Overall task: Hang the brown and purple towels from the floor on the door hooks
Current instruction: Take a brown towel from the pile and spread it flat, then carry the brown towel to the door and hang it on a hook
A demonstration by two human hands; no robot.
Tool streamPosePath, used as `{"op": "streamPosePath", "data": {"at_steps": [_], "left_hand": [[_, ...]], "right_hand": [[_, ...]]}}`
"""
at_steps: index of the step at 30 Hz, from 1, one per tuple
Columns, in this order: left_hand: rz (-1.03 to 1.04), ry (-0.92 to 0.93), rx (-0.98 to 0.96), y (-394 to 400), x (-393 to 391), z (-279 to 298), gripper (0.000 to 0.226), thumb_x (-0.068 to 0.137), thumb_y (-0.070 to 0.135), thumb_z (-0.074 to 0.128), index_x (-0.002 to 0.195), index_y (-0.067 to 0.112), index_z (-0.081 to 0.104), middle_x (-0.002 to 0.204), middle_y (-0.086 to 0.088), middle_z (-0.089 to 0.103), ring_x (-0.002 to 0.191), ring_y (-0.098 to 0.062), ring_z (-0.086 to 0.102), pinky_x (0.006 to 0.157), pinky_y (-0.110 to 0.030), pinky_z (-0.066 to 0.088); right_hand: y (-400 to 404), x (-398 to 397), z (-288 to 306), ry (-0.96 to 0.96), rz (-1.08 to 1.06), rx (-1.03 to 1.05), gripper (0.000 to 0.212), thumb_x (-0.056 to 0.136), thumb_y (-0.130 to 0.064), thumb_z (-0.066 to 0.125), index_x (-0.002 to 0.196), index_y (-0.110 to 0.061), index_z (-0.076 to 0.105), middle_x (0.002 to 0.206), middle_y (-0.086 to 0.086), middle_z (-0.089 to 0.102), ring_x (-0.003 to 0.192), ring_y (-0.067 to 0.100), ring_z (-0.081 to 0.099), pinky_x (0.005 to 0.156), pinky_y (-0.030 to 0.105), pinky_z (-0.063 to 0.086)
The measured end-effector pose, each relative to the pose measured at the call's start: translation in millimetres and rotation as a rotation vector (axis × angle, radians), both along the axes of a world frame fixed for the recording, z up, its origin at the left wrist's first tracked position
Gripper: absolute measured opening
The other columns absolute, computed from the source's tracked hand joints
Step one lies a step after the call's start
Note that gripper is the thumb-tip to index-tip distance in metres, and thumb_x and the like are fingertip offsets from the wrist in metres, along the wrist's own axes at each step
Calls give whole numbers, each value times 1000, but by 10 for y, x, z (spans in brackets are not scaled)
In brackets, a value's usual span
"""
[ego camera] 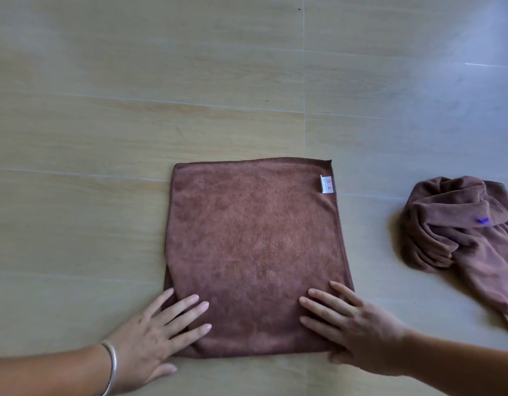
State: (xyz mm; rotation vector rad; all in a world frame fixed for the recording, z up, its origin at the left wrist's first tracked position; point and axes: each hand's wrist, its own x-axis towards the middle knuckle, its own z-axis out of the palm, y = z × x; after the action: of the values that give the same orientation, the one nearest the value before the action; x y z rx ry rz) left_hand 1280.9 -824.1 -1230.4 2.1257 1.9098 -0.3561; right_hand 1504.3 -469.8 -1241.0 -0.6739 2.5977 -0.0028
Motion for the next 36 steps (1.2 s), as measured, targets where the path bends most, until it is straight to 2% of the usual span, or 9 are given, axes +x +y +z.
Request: {"op": "streamPosePath", "data": {"at_steps": [5,8,11,15,18,21,25,29,36], "left_hand": [[-42,-77,198,-19,-82,-78,31,95,34,50,121,25,64,141,1,49,130,-21,49,92,-55,49],[-30,-109,268,-51,-123,-88,43,102,19,28,113,26,69,136,5,56,125,-15,53,95,-49,49],[87,-170,306,-20,-190,109,48,99,22,25,112,25,71,128,7,63,121,-11,56,102,-36,41],[449,-254,404,151,-346,834,33,89,20,45,96,21,77,97,9,74,87,-7,70,90,-27,46],[638,-255,412,327,-526,1602,32,60,9,64,86,21,78,83,8,75,68,-11,71,65,-28,57],[688,-175,430,528,-741,2434,27,56,12,67,78,21,78,76,6,74,61,-18,70,52,-28,54],[768,-154,468,705,-1079,3655,17,66,18,66,78,23,77,70,6,73,61,-25,70,53,-33,55],[849,-187,477,803,-1389,5082,13,69,32,65,77,32,75,66,11,69,59,-20,67,49,-22,37],[838,-246,421,877,-1812,7764,11,84,40,71,76,44,64,74,26,65,70,-1,60,59,-18,43]], "right_hand": [[-6,29,-76,177,15,-88,49,90,-31,48,139,-25,47,149,2,42,135,25,43,105,56,39],[-10,19,-49,272,-50,-108,42,97,-25,37,136,-22,51,144,0,49,130,22,49,101,50,44],[-25,-3,173,304,-172,-132,36,95,-21,41,127,-17,58,114,2,63,98,21,62,87,36,54],[49,-261,963,281,-355,-115,11,85,-26,59,95,-21,58,79,-2,54,66,19,55,60,30,47],[148,-627,1825,285,-536,-104,28,66,-28,85,79,-16,62,65,-2,56,53,21,58,48,26,45],[295,-992,2713,286,-614,-71,26,70,-20,83,86,-10,65,62,4,60,49,27,60,43,28,46],[506,-1370,3938,213,-640,88,15,96,-25,47,107,-17,52,90,-1,65,83,27,65,63,33,42],[636,-1614,5414,285,-637,92,19,99,-34,44,103,-17,53,89,1,67,82,30,66,63,37,45],[687,-1731,8084,341,-684,62,14,100,-39,41,106,-27,44,86,-3,63,81,26,61,61,32,36]]}}
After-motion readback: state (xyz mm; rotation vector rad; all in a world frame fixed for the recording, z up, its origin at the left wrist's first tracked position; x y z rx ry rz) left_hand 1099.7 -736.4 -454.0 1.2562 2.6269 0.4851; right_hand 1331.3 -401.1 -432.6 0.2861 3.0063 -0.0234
